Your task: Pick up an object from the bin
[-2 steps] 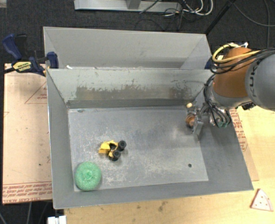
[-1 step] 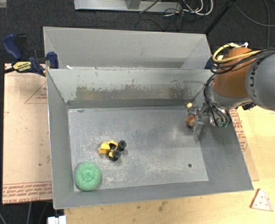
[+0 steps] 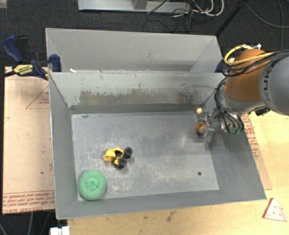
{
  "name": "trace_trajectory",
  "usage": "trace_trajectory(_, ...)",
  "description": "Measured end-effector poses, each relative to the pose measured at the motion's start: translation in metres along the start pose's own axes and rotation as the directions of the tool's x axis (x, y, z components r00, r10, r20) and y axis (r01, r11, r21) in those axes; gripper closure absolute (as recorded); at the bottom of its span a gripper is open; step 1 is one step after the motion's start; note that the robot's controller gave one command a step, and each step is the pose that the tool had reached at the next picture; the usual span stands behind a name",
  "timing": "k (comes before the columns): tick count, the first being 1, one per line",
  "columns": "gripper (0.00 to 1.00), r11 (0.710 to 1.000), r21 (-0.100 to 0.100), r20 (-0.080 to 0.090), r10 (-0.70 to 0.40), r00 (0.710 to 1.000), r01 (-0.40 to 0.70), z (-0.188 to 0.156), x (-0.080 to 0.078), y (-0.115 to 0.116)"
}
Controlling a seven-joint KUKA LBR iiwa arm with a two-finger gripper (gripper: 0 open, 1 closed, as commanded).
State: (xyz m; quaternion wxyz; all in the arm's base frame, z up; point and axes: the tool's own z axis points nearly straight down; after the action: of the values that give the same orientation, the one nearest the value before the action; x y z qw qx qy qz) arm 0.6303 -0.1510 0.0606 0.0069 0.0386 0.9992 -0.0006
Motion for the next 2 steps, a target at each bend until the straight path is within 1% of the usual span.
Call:
trace_trajectory(1, 1.0, 1.0, -0.001, -0.011, 0.0, 1.0, 0.0, -0.01, 0.002, 0.0)
trace_trajectory(2, 1.0, 1.0, -0.002, -0.016, 0.0, 1.0, 0.0, -0.028, 0.002, 0.001)
